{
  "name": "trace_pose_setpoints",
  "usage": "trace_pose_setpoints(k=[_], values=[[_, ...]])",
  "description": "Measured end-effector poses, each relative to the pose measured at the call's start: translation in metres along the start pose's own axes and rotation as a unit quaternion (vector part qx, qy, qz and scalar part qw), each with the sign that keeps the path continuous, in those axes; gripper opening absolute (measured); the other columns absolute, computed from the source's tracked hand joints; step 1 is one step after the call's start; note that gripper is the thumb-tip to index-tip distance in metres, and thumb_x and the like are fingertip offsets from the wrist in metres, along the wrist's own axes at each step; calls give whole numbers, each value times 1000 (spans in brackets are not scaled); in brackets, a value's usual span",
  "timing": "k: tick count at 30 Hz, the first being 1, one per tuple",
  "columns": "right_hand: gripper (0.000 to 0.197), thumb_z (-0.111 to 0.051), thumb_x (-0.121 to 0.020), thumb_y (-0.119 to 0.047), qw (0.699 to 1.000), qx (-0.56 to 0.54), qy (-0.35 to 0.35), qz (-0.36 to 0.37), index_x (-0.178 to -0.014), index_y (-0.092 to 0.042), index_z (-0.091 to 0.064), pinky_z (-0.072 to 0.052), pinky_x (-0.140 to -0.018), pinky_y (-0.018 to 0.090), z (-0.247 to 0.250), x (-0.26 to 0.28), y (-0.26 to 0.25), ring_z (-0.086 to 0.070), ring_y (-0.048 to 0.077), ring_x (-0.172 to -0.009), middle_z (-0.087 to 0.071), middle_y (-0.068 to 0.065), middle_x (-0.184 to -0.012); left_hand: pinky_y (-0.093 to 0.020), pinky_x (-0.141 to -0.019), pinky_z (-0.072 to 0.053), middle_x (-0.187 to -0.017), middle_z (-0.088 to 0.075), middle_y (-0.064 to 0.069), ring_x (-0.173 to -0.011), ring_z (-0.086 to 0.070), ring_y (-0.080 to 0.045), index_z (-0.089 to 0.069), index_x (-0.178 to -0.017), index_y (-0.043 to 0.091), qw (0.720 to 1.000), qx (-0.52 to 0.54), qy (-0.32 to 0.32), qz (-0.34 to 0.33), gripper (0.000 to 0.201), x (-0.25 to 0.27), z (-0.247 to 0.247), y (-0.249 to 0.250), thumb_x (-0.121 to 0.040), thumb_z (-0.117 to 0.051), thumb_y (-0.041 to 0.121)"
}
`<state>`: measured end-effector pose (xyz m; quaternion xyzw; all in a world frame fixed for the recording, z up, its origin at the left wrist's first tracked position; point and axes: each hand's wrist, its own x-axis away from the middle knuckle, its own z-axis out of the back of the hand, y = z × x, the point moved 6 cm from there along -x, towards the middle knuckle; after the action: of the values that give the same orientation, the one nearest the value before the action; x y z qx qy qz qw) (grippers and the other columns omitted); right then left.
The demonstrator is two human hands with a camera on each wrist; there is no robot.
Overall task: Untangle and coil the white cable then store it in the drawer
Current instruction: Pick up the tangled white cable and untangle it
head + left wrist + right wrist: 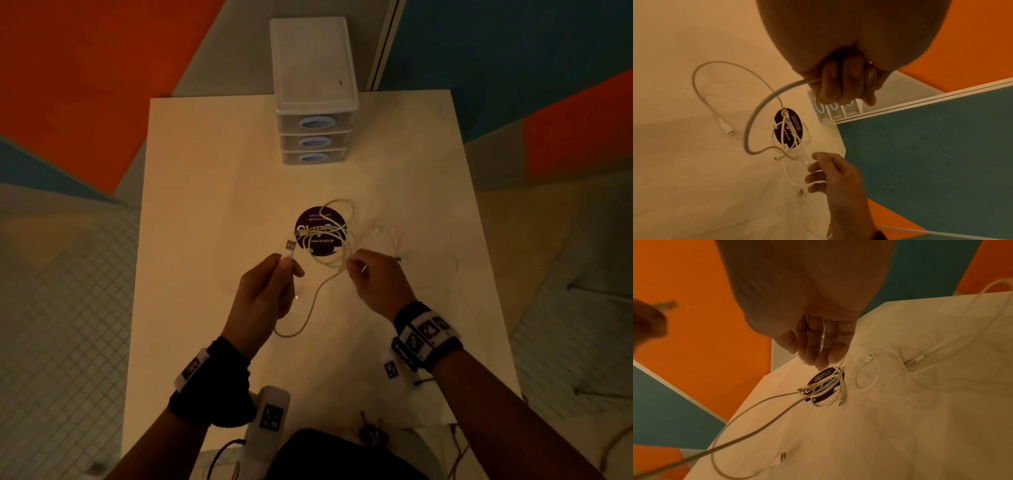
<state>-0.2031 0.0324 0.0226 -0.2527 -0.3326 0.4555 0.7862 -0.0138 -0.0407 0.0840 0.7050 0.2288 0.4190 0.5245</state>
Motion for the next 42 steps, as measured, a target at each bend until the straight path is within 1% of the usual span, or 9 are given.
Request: trace_pose_setpoints(k=[4,7,10,16,22,32,35,38,42], values=[[12,-53,-98,-23,999,39,-4,10,-94,-16,-62,-54,-67,25,-12,-49,-6,-67,18,-87,-70,4,-96,-30,-46,-18,-59,-26,-2,-49,-21,-14,-56,-93,2,999,10,36,19,30,-9,-9,0,-107,-36,20],[24,-52,-98,-23,993,112,-33,10,-119,-14,-58,-55,-89,42,-36,-86,-12,-63,27,-108,-61,9,-125,-28,-44,-17,-57,-26,2,-47,-19,-12,-55,-89,5,997,27,58,36,30,-12,-9,-4,-107,-36,20],[43,-54,-97,-23,979,183,-85,-35,-137,-10,-45,-50,-97,47,-55,-104,0,-57,34,-119,-46,13,-144,-30,-47,-16,-59,-27,1,-48,-19,-13,-48,-79,11,994,49,81,55,31,-13,-5,-6,-106,-39,21],[25,-55,-95,-13,970,230,-74,-16,-120,-8,-54,-55,-87,46,-57,-107,19,-63,35,-105,-58,13,-128,-30,-47,-17,-59,-26,3,-50,-18,-13,-38,-75,14,985,70,138,76,31,-20,7,-11,-105,-43,23],[15,-56,-97,-26,993,97,23,57,-93,-11,-59,-52,-66,31,-13,-89,-6,-60,22,-82,-58,5,-99,-28,-47,-17,-59,-22,3,-51,-17,-13,-49,-97,11,981,66,166,79,8,-38,8,-7,-102,-50,17],[15,-54,-100,-29,981,-130,79,119,-91,-18,-49,-55,-58,45,17,-39,-82,-66,20,-68,-67,4,-79,-20,-48,-30,-48,-45,16,-44,-34,-2,-50,-95,3,989,27,142,6,19,-52,-21,19,-104,-46,20],[19,-51,-100,-33,979,-163,55,105,-94,-15,-52,-56,-59,43,7,-33,-93,-66,16,-67,-68,4,-78,-21,-54,-37,-59,-51,13,-51,-42,-4,-50,-86,6,987,23,160,-4,25,-52,-24,19,-103,-48,24],[18,-52,-100,-26,975,-188,45,108,-98,-9,-55,-55,-61,43,-2,-27,-102,-64,17,-67,-66,5,-80,-38,-66,-44,-74,-55,-9,-69,-51,-19,-54,-85,0,984,14,180,-12,33,-56,-17,15,-101,-51,29],[14,-59,-97,-24,981,-159,-2,110,-100,-11,-54,-52,-59,34,-19,-23,-99,-61,14,-63,-66,2,-87,-30,-63,-40,-69,-53,6,-65,-48,-9,-54,-83,12,968,-8,243,-54,25,-67,4,32,-103,-47,25]])
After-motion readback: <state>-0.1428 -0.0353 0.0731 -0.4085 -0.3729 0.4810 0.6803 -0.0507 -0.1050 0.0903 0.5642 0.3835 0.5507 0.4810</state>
